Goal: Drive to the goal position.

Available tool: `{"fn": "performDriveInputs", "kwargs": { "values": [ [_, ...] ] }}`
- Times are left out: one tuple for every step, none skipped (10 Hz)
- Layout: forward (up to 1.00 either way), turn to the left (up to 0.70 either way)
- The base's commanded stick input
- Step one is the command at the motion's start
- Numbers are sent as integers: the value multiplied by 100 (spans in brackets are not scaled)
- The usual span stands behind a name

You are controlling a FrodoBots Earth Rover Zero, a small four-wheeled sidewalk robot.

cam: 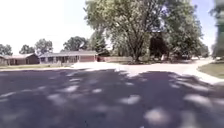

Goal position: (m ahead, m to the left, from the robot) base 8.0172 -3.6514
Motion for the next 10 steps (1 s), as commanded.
{"fn": "performDriveInputs", "kwargs": {
  "values": [
    [70, 0],
    [70, 0],
    [70, 0],
    [70, 0],
    [70, 0],
    [70, 0],
    [70, 0],
    [70, -3],
    [70, -32],
    [70, -35]
  ]
}}
